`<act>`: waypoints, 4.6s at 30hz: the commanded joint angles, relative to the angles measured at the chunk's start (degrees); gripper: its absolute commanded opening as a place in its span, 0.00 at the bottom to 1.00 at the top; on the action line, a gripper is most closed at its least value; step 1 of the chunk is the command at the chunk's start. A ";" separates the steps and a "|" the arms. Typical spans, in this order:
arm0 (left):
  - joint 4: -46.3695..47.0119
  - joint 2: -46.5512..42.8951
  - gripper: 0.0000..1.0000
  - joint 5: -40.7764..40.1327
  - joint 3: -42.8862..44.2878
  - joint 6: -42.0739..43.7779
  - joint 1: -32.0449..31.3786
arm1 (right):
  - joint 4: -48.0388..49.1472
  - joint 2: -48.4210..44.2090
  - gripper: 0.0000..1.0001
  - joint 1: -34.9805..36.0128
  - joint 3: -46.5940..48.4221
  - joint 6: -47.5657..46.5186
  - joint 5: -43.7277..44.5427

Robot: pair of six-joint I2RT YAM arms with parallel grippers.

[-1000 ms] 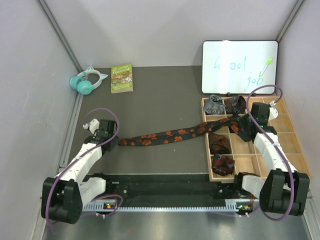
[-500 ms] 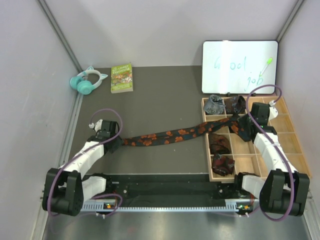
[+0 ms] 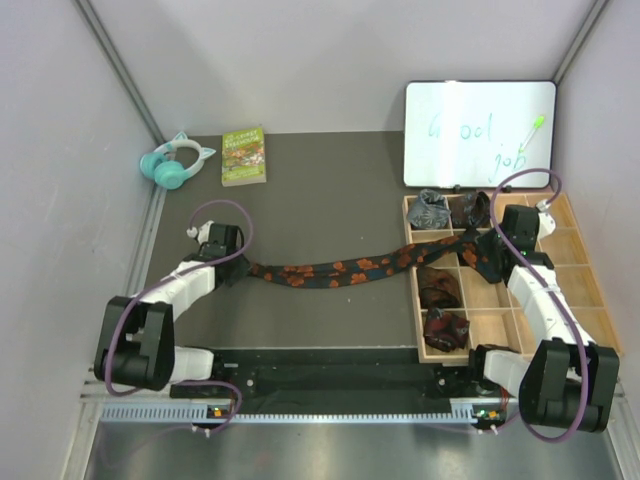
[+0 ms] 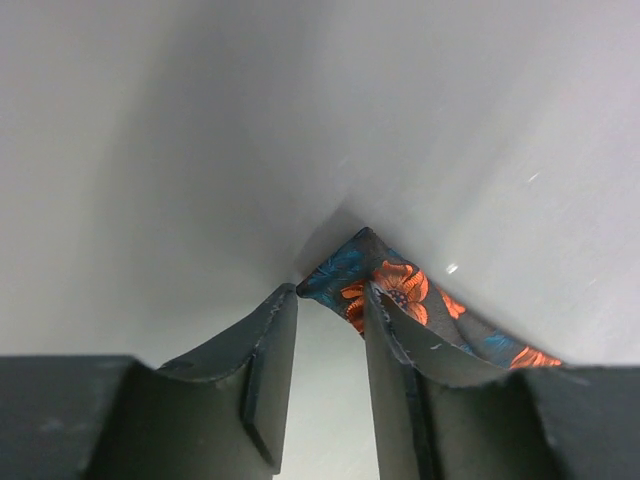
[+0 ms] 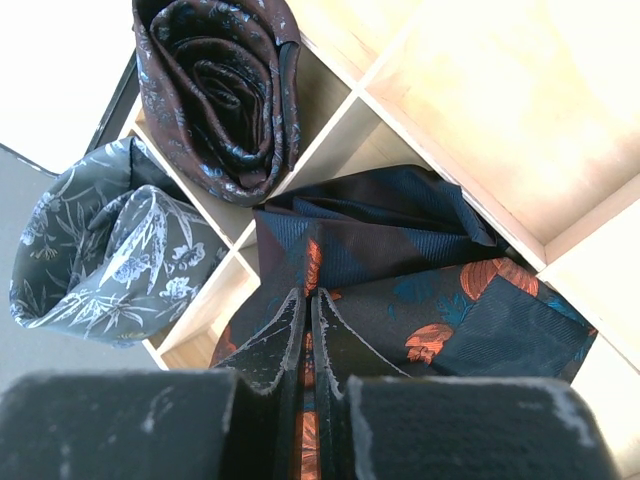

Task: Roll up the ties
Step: Flatten out the tie at the center of the board.

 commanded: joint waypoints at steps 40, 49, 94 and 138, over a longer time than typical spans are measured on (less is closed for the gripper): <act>-11.79 0.03 0.00 5.23 7.57 6.16 8.02 | 7.13 2.43 0.00 -3.57 2.96 -3.08 -11.84; -11.08 -0.06 0.00 6.72 10.38 7.30 13.20 | 8.10 3.83 0.00 -3.57 4.80 -4.49 -12.54; -8.62 22.89 0.00 19.30 25.94 6.34 20.77 | -15.46 -23.21 0.85 -3.57 -7.58 1.56 -12.19; -16.44 9.71 0.00 16.92 20.14 7.75 21.03 | -18.44 -23.59 0.00 -3.57 2.08 -7.04 4.51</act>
